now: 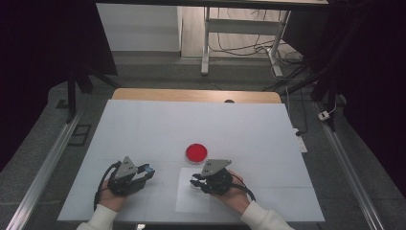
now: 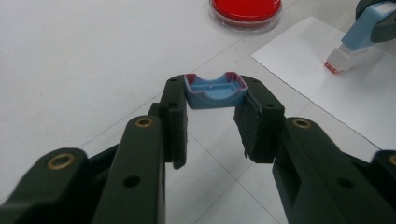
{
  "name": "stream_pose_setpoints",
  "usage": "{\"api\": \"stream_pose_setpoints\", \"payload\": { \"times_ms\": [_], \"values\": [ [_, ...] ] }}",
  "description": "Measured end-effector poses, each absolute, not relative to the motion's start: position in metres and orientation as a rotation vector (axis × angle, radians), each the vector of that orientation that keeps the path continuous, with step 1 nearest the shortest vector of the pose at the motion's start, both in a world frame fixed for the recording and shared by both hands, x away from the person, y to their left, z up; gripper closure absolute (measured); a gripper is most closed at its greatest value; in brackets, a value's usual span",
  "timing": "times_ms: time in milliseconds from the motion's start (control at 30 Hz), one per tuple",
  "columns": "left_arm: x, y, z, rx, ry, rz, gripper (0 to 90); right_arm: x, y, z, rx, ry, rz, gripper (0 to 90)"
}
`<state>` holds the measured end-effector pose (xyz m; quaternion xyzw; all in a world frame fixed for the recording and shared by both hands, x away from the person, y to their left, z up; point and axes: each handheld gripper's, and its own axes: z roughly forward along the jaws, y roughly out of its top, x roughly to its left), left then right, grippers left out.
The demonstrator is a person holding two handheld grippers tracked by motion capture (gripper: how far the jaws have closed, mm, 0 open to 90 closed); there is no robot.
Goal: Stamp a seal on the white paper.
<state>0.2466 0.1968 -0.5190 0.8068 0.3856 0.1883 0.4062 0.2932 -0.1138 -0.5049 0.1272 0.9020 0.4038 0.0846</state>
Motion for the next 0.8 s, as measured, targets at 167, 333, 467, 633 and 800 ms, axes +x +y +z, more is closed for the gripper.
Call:
{"api": "stream_pose_setpoints", "payload": {
  "times_ms": [167, 333, 467, 633, 800],
  "values": [
    [0.2467, 0.1969, -0.5192, 2.036, 0.972, 0.475, 64.5, 0.2927, -0.1129, -0.5047, 0.387, 2.692, 1.195, 75.1],
    [0.2466, 0.1968, -0.5192, 2.037, 0.972, 0.476, 64.5, 0.2923, -0.1106, -0.5062, 0.373, 2.701, 1.159, 75.2],
    [0.2467, 0.1965, -0.5194, 2.038, 0.974, 0.477, 64.5, 0.2934, -0.1100, -0.5070, 0.392, 2.709, 1.158, 75.3],
    [0.2466, 0.1963, -0.5193, 2.039, 0.976, 0.480, 64.5, 0.2949, -0.1091, -0.5061, 0.391, 2.729, 1.136, 75.5],
    [0.2463, 0.1962, -0.5191, 2.038, 0.977, 0.482, 64.5, 0.2945, -0.1082, -0.5052, 0.378, 2.731, 1.108, 75.6]
  ]
}}
